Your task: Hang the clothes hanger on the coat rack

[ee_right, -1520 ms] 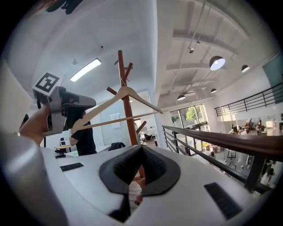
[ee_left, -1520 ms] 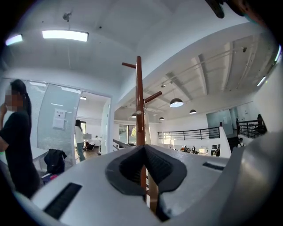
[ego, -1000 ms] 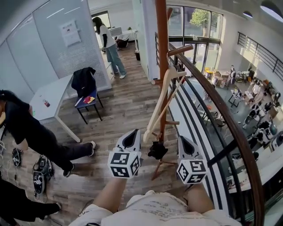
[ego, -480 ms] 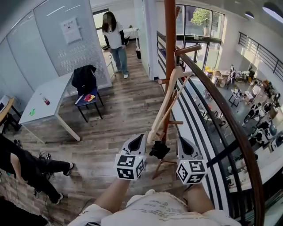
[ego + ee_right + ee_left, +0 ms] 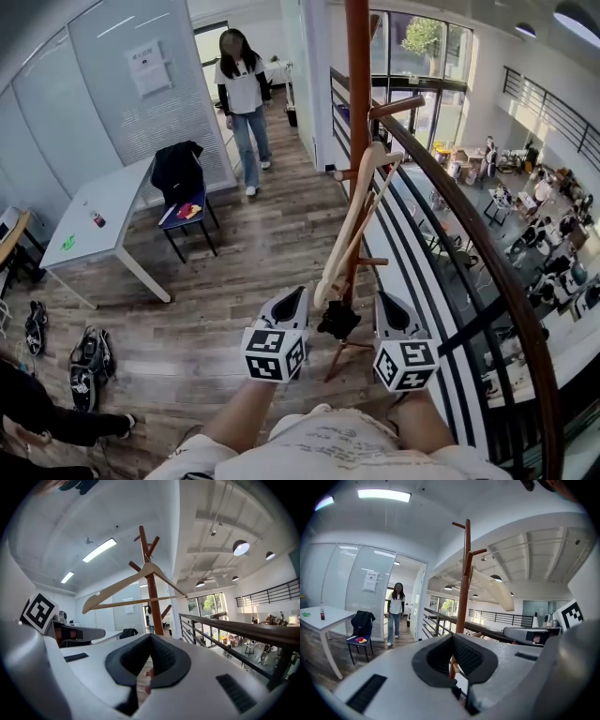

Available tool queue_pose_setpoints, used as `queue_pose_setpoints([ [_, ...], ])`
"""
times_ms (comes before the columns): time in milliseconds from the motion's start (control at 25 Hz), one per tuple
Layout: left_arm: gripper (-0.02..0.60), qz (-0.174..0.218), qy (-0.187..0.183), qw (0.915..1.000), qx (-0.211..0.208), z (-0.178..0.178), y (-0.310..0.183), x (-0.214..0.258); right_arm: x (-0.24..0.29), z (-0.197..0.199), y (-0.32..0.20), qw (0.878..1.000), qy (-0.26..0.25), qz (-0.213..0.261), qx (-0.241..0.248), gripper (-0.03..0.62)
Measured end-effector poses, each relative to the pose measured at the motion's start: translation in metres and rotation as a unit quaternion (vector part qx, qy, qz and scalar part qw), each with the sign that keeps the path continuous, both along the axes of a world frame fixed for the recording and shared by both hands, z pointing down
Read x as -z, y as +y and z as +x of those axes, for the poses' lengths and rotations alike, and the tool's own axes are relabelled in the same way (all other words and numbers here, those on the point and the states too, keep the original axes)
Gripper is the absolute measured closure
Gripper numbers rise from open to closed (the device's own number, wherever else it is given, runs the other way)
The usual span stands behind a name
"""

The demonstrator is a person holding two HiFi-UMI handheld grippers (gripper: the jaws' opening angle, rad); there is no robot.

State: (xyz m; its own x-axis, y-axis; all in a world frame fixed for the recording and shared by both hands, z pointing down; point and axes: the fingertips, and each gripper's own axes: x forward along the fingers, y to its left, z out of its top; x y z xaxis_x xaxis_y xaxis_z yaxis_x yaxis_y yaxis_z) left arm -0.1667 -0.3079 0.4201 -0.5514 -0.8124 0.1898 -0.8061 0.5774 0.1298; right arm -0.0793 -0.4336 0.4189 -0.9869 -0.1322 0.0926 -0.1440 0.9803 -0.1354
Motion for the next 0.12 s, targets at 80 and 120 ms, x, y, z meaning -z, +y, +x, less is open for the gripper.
queue_pose_setpoints([
  [80,0.577,0.0,0.0,1.0,0.0,0.0011,-0.0016,0.0035,0.0038,0.0012,-0.0012,1.0,0.0,0.001,0.001,0.599],
  [120,0.577,0.0,0.0,1.0,0.0,0.0018,-0.0026,0.0052,0.0057,0.0018,-0.002,1.0,0.001,0.002,0.001,0.599],
])
